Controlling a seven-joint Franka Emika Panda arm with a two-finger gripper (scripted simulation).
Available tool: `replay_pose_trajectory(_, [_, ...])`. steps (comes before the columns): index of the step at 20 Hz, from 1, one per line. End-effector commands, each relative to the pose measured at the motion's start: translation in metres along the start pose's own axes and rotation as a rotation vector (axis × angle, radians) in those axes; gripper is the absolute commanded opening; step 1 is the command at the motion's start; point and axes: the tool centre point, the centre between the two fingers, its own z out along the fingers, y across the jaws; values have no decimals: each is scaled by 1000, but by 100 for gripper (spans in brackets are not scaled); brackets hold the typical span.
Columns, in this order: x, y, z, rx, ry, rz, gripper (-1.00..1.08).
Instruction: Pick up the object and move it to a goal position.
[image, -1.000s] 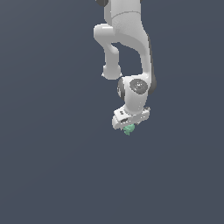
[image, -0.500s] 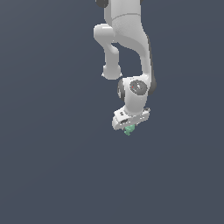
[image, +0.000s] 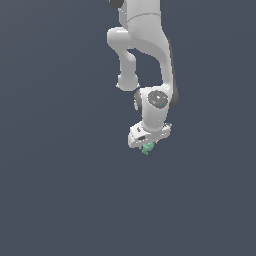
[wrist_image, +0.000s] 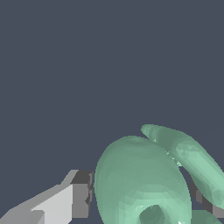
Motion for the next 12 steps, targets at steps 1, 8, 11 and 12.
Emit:
replay_pose_trajectory(1, [2,4,-8,0,1,1,-100])
replay_pose_trajectory(8, [13,26,-46,0,1,0,-100])
replay_pose_trajectory(11, [19,39,-70,1,1,0,-100])
replay_pose_trajectory(12, [21,44,-78,1,1,0,-100])
